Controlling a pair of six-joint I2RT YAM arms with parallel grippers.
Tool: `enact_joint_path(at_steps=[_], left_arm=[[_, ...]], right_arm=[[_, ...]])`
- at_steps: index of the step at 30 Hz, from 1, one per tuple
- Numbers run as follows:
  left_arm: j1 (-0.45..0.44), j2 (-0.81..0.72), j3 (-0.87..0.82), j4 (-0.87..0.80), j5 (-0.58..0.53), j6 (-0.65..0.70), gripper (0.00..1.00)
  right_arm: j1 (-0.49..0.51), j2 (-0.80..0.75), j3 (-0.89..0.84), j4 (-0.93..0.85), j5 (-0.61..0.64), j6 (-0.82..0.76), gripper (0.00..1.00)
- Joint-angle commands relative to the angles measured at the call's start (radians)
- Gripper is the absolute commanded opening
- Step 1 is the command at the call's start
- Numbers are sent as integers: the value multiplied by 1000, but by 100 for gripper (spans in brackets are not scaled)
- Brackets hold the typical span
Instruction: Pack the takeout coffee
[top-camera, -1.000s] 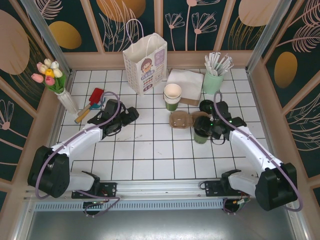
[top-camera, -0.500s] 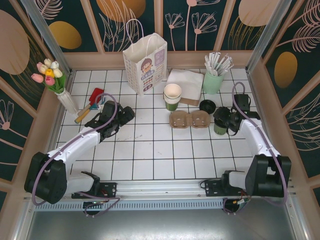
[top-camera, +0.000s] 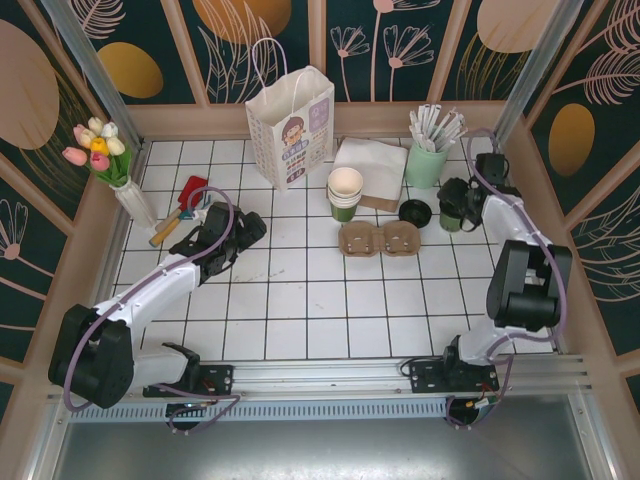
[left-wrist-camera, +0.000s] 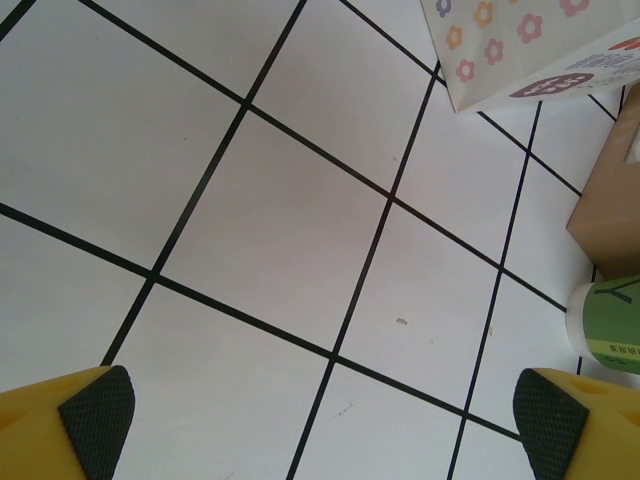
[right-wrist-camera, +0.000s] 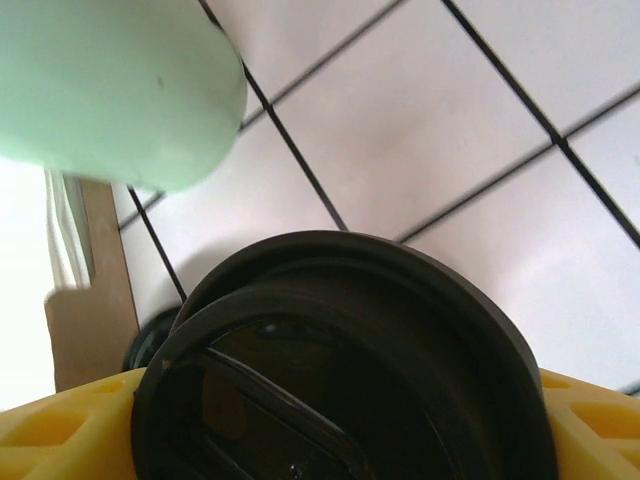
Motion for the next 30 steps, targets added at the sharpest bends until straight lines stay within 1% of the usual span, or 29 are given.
enact_joint_path(at_steps=[1,4,8,12,19,26,30], left_arm=[[-3,-3,7,-12,-27,2,98],[-3,0,15,-12,-35,6,99],[-2,9,23,-8,-17,15,99],[-2,24,34,7,48,50,99],[-2,28,47,20,91,69,99],[-2,24,47,22,77,63,98],[-2,24,49,15,73,63,98]], right_arm=[[-10,80,80,42,-39,2,67],[11,131,136,43,-115,26,67],[38,189,223,9,-154,39,68],[50,252,294,-39,-125,28,69],[55,311,362,-102,-117,34,73],[62,304,391,-126,-91,32,86],[63,299,403,-140,-77,20,89]])
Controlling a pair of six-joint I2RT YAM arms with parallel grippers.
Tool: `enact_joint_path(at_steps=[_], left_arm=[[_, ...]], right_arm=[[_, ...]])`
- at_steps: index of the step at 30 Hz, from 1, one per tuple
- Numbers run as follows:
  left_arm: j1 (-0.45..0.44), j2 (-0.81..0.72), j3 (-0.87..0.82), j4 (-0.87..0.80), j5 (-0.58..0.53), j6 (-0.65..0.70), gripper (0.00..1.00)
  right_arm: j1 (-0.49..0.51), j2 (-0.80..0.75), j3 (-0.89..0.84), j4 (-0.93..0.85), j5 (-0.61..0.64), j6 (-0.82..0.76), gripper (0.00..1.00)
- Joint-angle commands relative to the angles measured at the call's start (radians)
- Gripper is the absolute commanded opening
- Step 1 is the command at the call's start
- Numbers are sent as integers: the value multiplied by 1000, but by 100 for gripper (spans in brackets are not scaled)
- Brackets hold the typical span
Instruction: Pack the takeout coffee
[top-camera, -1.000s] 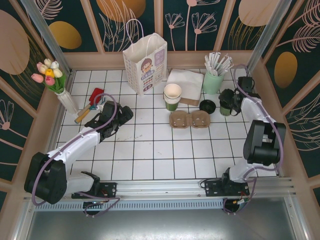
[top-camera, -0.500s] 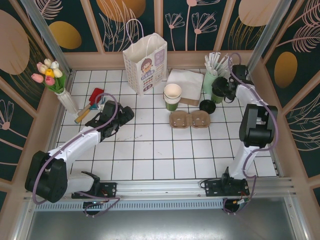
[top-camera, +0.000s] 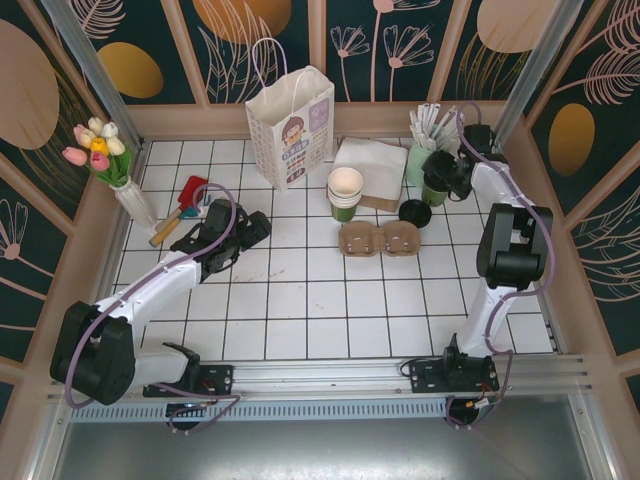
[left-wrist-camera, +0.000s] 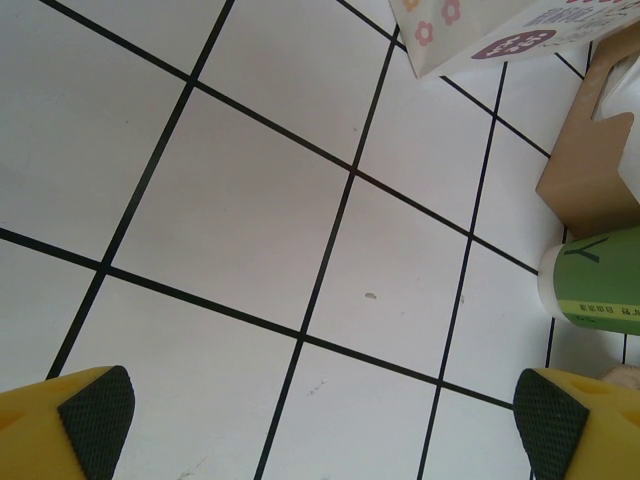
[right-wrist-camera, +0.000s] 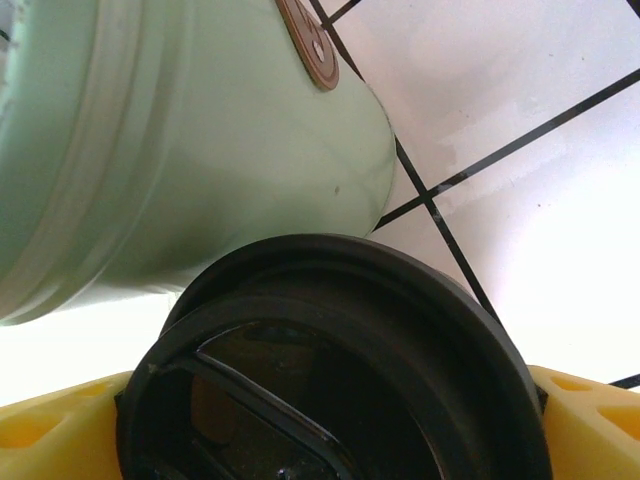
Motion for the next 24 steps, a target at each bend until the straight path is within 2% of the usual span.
enact_joint_path(at_steps=[1,15,20,24], left_arm=[[-2,7,25,14,-6,17,99],[-2,-3,81,10,3,17,98],[8,26,200,21,26,54,99],[21,113,381,-11,40,60,98]], right_arm=[[10,2,38,-43,24,-8,90],[16,-94,21,-63,83,-30,99],[24,-216,-47,-44,111,-41,99],[70,-375,-159,2,154,-44,99]])
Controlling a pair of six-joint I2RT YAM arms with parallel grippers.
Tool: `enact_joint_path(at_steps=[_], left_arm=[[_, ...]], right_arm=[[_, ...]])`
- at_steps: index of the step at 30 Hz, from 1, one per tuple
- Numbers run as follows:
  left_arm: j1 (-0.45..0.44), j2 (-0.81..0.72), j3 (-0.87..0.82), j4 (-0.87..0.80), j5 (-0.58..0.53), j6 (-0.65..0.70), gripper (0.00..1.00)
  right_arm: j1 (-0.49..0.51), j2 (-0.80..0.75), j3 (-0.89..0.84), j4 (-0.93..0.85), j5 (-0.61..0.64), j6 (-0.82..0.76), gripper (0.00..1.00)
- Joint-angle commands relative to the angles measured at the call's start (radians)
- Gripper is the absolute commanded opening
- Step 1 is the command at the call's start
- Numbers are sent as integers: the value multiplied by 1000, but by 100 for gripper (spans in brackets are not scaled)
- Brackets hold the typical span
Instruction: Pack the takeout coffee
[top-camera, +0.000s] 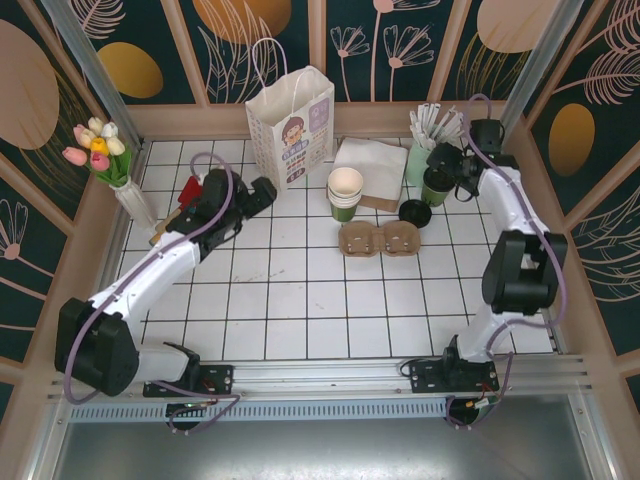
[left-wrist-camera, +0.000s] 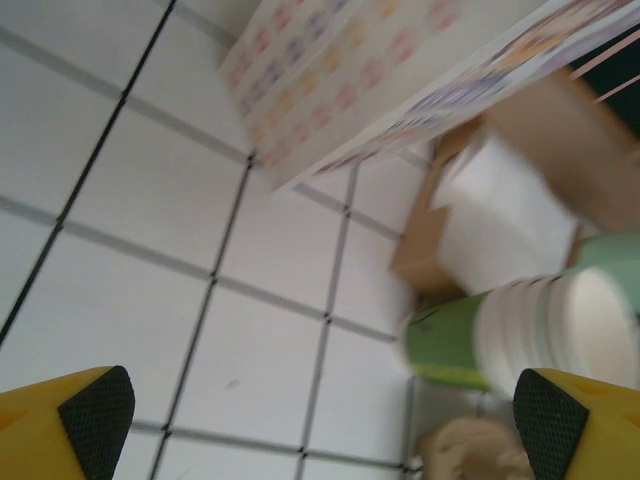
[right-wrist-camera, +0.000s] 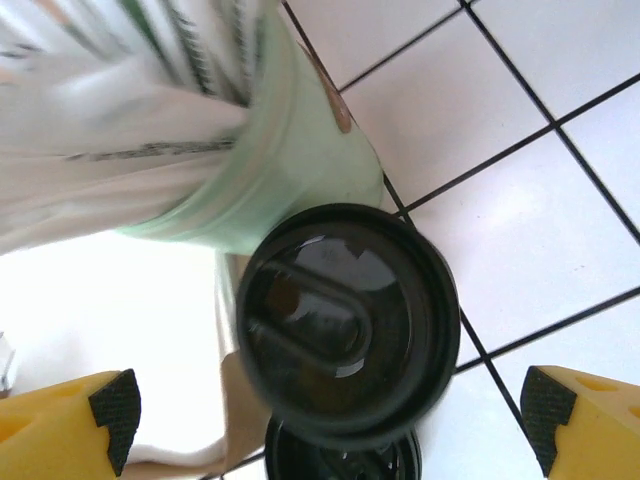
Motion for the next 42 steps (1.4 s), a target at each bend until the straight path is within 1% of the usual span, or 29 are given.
enact_joint_path(at_steps=[1,3,5,8,11,12,16,21,24,27,29,32,34,38,42], left_arm=[[14,81,164,-24,21,28,99],[16,141,267,-53,8,14,98],[23,202,359,-69,-30,-11,99],[34,299,502,-114,-66,-42,99],[36,427,679,-225,-104,-52,98],[36,463,727,-265,-123,-57,98],[36,598,942,-429,-260,-80,93],[38,729,1155,-516,-309,-48,88],[38,767,1201,-499,-312,-27,78],[37,779,1210,-475,-294,-5,63],[38,777,1198,-466,-292,0,57],[38,777,1188,-464,-282,11,41],[38,776,1189,-467,-271,19,34],[37,768,1180,-466,-276,27,34],[38,770,1169,-466,-271,27,43]], right_arm=[[56,-168,-98,43,54,-22,99],[96,-259,-174,78,58,-13,99],[133,-347,-259,114,57,6,99],[173,-455,-368,153,27,37,99],[201,-539,-455,172,6,67,99],[209,-560,-475,173,7,72,99],[222,-662,-558,174,43,90,99],[222,-756,-629,186,79,99,99],[222,-786,-648,193,79,105,99],[221,-803,-657,198,80,98,99],[222,-808,-661,199,77,99,99],[222,-807,-665,203,72,103,99],[221,-808,-669,212,73,112,99],[222,-815,-679,226,126,145,99],[221,-839,-714,252,213,206,99]])
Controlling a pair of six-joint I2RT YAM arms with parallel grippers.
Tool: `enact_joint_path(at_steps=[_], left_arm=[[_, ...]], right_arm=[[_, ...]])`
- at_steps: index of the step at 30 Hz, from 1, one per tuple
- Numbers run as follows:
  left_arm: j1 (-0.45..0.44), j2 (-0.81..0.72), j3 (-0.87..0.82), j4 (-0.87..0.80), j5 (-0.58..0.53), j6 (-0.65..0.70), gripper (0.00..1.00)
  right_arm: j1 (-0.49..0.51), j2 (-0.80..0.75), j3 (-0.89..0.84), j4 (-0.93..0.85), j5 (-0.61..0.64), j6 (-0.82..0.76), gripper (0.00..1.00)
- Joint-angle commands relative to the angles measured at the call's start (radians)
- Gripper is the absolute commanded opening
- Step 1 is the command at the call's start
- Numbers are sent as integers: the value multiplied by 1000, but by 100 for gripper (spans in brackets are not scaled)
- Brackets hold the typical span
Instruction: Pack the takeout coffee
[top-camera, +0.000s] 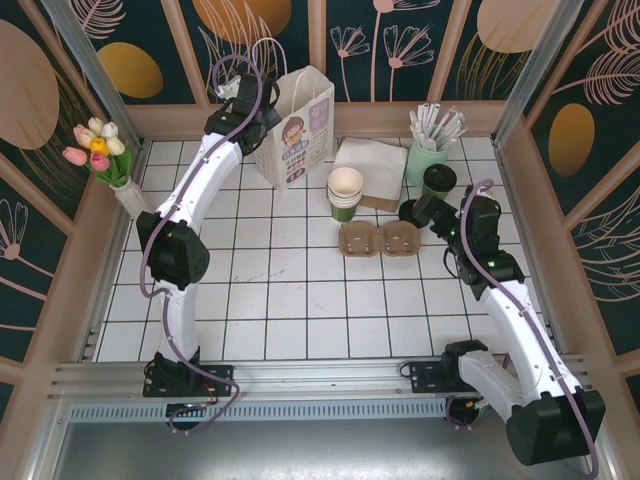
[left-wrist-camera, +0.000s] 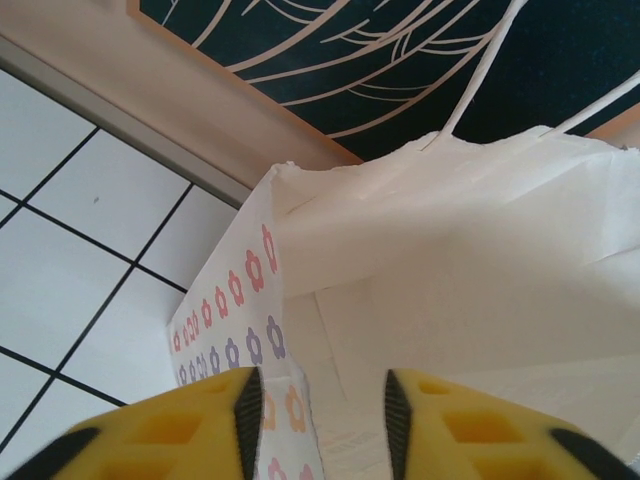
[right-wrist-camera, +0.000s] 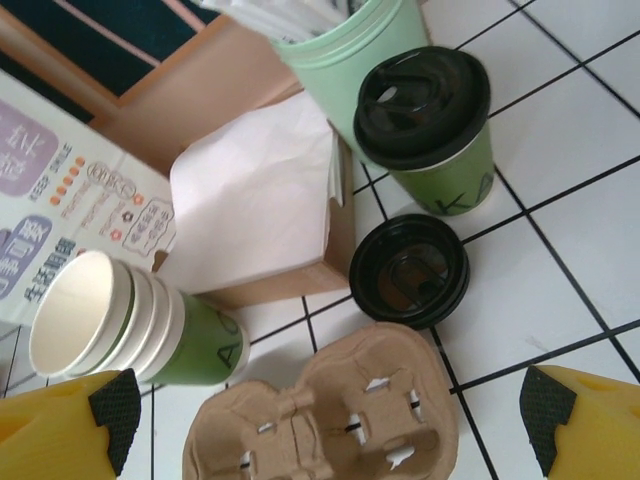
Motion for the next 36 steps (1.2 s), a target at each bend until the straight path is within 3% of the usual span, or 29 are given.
enact_joint_path(at_steps=[1,5,9,12,16,21,25,36], left_arm=[[6,15,-2,-14,6,12,44],[6,25,-6,7,26,19,42],[8,36,-6,10,27,20,39],[7,37,-12,7,22,21,37],[8,27,-21,6,19,27,25],[7,-16,-47,7,26,39,8],[8,-85,-108,6,47,43,1],[8,-451,-510,-16,108,86,0]], right_arm=[[6,-38,-39,50,109,70,99],[4,-72,-73,50,211,127,99],[-18,-101,-88,51,223,80,99],[-48,-110,-89,5,240,138,99],[-105,-109,-103,15,104,91,99],[-109,-37,-26,-109,67,52,99],[-98,72,58,-244,68,7,99],[46,141,46,-214,-18,-41,99]])
